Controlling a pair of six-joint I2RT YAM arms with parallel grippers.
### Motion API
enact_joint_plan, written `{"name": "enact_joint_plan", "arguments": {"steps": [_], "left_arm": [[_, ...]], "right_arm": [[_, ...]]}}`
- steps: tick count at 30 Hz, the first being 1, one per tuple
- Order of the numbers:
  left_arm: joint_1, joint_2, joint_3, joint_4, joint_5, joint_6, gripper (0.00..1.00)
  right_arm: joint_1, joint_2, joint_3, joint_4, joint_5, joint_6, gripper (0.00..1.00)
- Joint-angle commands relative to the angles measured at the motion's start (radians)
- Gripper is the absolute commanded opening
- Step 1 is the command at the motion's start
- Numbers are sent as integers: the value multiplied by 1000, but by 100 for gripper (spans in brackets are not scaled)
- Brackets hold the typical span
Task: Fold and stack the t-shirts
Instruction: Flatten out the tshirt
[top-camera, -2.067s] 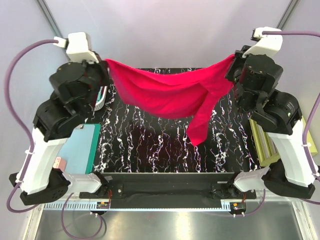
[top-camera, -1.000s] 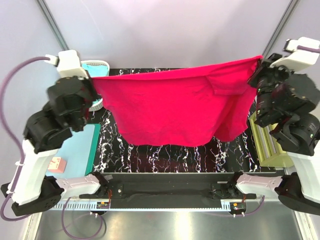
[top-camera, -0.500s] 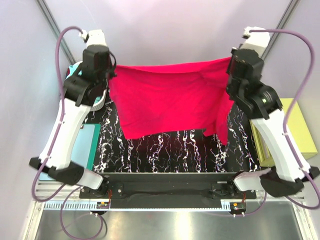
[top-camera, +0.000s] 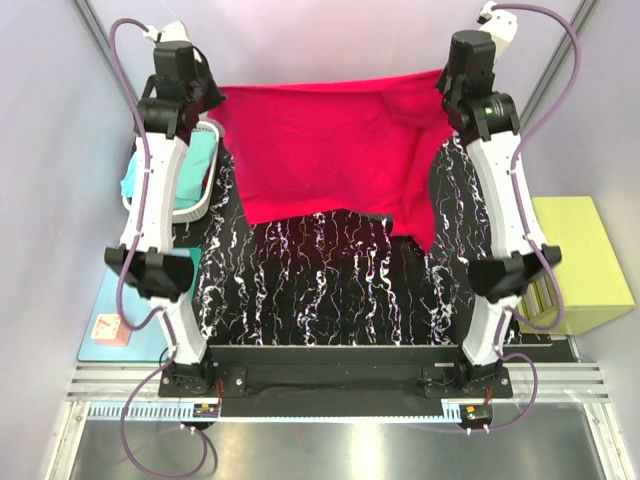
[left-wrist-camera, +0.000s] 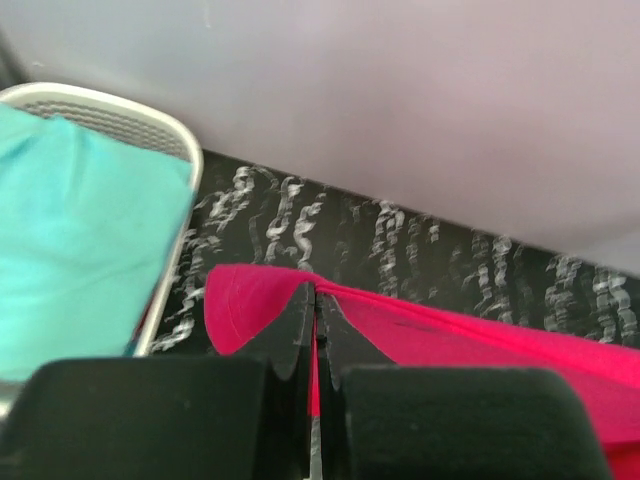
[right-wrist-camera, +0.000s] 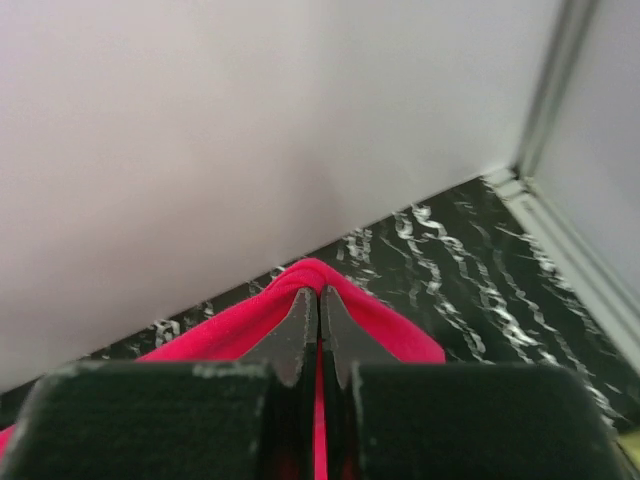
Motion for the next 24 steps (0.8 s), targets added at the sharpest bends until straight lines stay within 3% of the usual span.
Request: {"name": "enact_joint_plan", "arguments": {"steps": [1,6,16,24], "left_arm": [[85,100,134,153,225,-123,0],[121,112,226,192,267,-149,0],[101,-34,291,234,285,-172,0],[98,78,99,228,383,-163,0]], "right_arm": [[-44,101,182,49,-161,84,0],[-39,150,274,75,-231,92,0],[51,54,327,90,-157,15,0],[12,89,153,26,-123,69,0]]}}
